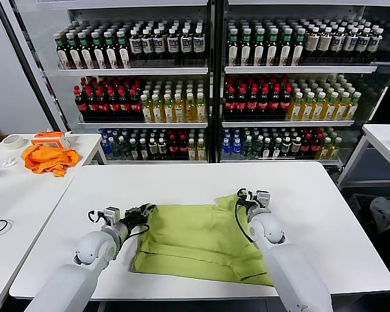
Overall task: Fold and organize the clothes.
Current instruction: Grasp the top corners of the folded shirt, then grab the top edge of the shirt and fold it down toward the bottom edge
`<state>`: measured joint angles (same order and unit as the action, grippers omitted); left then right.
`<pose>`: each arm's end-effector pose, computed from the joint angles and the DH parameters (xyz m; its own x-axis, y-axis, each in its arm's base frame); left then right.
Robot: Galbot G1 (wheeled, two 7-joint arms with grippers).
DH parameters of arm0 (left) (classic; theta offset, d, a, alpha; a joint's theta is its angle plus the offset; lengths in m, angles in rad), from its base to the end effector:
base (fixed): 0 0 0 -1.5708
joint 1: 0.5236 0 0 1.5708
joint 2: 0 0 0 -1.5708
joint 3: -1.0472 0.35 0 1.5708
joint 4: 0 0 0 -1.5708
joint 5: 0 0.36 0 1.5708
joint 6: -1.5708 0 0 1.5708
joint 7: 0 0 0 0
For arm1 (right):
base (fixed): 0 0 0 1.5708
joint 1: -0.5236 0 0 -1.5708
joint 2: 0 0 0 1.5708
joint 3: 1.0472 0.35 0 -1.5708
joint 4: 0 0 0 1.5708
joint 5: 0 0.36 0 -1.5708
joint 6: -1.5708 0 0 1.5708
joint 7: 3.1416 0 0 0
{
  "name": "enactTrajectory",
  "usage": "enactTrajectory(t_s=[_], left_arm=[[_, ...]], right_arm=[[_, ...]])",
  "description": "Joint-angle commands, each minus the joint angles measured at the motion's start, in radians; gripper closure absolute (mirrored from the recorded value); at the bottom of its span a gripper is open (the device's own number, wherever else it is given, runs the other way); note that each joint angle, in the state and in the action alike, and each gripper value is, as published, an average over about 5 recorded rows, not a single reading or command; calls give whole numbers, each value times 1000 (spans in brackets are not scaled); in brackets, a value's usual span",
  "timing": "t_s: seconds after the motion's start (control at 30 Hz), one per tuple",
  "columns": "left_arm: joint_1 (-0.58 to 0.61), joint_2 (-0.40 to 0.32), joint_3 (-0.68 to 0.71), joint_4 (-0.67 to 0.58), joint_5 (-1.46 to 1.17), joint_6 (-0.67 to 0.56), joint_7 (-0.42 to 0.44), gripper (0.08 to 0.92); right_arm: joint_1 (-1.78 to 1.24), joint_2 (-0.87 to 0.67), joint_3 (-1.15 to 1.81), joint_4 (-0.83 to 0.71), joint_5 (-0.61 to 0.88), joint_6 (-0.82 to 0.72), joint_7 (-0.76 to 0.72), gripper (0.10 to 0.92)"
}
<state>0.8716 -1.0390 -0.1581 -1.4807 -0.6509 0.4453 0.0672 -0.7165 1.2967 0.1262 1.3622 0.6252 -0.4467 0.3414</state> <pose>0.3986 0.0835 -0.3300 -0.8002 0.3273 0.5026 0.3076 0.9433 -0.1247 0.4518 0.0163 -0.3160 -0.8800 -0.0527 0.4721 -0.0060 0.9950 0.1000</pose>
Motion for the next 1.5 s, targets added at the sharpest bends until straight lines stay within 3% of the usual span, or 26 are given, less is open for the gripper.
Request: enactTrajectory(t_s=[0.03, 0.2, 0.37, 0.57, 1.07, 1.5], left_arm=[[-28, 7, 4, 10, -40, -106, 10, 822], [23, 60, -2, -74, -55, -126, 4, 915], [130, 104, -24, -183, -55, -147, -11, 919], [221, 137, -46, -275, -55, -153, -20, 919], [261, 142, -54, -222, -14, -215, 8, 919], [277, 149, -52, -271, -20, -201, 7, 919]], right_arm=[[-7, -15, -3, 64, 1, 68, -18, 872], [-83, -88, 5, 304, 76, 14, 46, 920], [-269, -160, 41, 529, 90, -26, 76, 920], [-428, -205, 93, 666, 65, -43, 84, 920], [-595, -213, 185, 738, -16, -66, 72, 920], [-661, -225, 229, 790, 0, -95, 81, 920]])
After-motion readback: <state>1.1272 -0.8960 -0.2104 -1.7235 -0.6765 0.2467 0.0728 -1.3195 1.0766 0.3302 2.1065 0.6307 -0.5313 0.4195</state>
